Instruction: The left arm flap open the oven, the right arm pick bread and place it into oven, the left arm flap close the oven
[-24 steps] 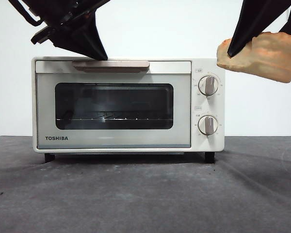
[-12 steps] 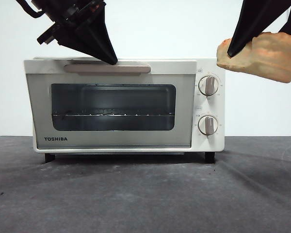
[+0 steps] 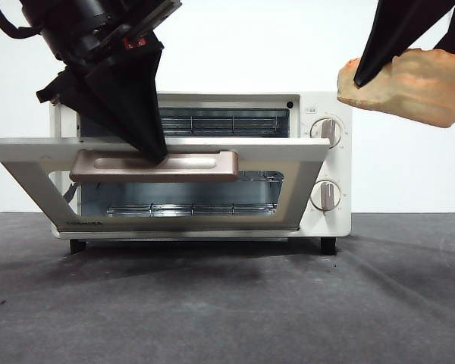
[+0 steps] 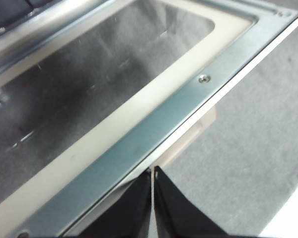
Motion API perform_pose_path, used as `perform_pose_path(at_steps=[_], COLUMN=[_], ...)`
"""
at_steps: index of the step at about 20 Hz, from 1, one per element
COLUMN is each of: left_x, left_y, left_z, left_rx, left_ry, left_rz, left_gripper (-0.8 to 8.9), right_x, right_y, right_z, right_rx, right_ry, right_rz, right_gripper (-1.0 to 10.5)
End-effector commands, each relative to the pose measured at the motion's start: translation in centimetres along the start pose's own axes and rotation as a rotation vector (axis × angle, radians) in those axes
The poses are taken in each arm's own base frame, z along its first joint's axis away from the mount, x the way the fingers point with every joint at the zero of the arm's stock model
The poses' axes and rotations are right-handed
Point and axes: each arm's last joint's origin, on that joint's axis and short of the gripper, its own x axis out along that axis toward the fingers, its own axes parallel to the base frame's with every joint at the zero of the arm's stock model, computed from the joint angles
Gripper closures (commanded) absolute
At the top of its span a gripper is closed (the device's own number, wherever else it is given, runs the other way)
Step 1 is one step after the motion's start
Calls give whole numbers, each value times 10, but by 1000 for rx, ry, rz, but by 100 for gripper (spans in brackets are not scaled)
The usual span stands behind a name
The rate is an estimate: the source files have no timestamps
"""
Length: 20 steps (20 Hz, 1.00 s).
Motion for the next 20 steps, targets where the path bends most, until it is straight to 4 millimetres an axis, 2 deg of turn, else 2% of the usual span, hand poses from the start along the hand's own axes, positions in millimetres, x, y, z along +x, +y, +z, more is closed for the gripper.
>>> perform_pose_path(at_steps=[1, 8, 11, 16, 20], left_x=[4, 4, -4, -49, -78], left_y=[-4, -10, -10, 3, 20], left_z=[0, -3, -2, -8, -40], left_rx=[-12, -10, -12, -60, -126], left_ry=[24, 50, 14, -138, -229], left_rz=[5, -3, -4, 38, 93], left_gripper=[797, 797, 797, 797, 798], right_x=[-3, -2, -2, 2, 22], right_y=[4, 4, 4, 8, 12], right_z=[6, 6, 6, 10, 14], right_rx=[-13, -13, -12, -10, 7], right_ry=[-27, -25, -25, -41, -13], right_rz=[14, 14, 23, 84, 109], right_gripper=[718, 718, 718, 718, 718])
